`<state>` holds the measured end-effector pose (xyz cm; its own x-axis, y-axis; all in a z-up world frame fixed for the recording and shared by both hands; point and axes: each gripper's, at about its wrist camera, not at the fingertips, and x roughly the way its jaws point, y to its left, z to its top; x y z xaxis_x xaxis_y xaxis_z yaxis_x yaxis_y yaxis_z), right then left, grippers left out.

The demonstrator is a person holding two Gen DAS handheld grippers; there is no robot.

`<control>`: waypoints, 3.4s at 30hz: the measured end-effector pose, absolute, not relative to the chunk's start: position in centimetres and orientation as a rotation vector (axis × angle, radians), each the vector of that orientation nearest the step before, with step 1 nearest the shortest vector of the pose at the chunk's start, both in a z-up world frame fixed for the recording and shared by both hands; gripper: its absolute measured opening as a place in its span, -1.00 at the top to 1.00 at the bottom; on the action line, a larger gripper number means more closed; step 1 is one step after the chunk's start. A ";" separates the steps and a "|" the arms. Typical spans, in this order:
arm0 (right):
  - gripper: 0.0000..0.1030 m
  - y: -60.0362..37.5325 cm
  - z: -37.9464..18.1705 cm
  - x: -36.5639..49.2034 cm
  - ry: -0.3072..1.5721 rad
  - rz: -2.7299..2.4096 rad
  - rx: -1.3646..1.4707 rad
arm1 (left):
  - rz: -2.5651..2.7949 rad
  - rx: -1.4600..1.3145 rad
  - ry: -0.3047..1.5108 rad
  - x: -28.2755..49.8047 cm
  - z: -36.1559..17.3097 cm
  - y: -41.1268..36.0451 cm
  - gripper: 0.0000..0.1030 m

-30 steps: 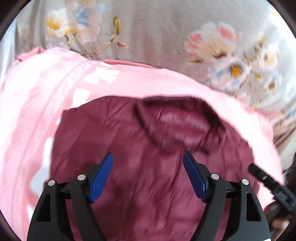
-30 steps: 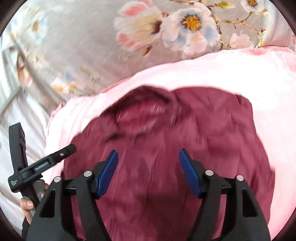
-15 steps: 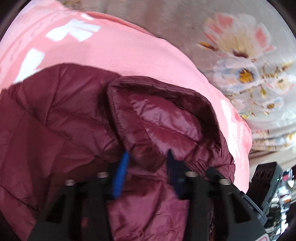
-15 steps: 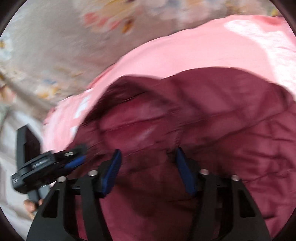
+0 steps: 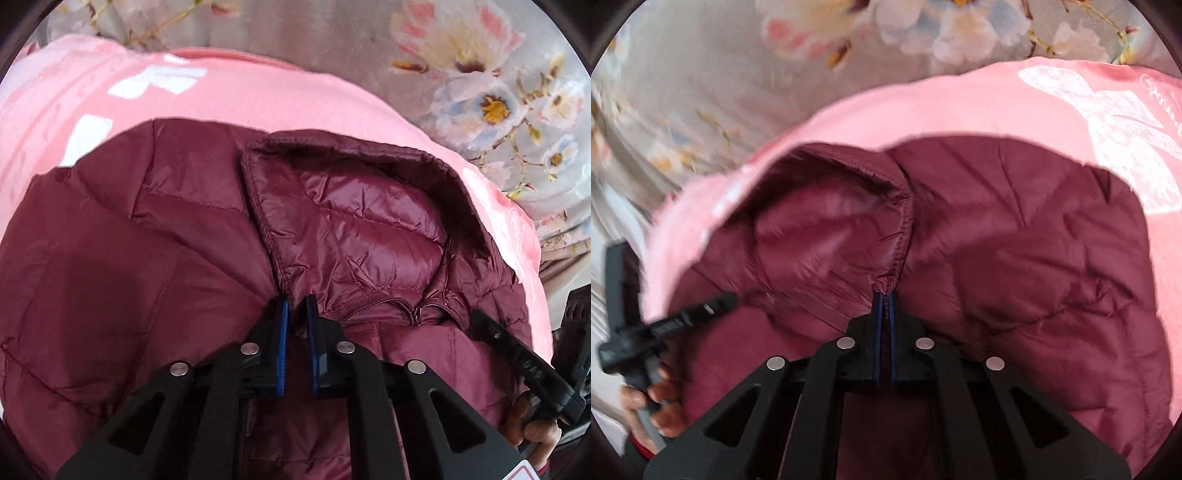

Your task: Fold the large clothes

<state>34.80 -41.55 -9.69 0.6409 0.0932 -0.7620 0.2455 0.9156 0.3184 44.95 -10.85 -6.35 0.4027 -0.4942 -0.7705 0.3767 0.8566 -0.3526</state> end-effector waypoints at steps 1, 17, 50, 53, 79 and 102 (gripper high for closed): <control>0.97 -40.9 -9.7 34.8 0.874 -0.107 0.368 | -0.552 -0.115 0.997 44.7 -6.4 -10.9 0.79; 0.88 -43.2 -0.5 36.4 0.739 -0.156 0.412 | -0.410 0.028 0.838 45.6 1.2 -9.6 0.49; 0.94 -40.9 -8.4 42.7 0.879 -0.243 0.221 | -0.284 0.173 0.905 49.9 -5.9 -14.9 0.51; 0.94 -40.8 -8.4 42.7 0.879 -0.245 0.219 | -0.277 0.184 0.900 49.7 -5.9 -15.1 0.51; 0.95 -41.1 -8.5 43.0 0.888 -0.248 0.230 | -0.236 0.252 0.898 49.9 -5.9 -16.2 0.51; -0.11 -43.1 -3.1 -4.6 0.861 -0.295 0.544 | -0.221 0.055 1.107 20.7 -1.6 9.5 -0.36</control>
<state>-4.61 -43.15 -3.06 0.6231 -0.0297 -0.7816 0.4555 0.8261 0.3318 20.75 9.50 -1.59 0.4281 -0.1499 -0.8912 0.2041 0.9767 -0.0663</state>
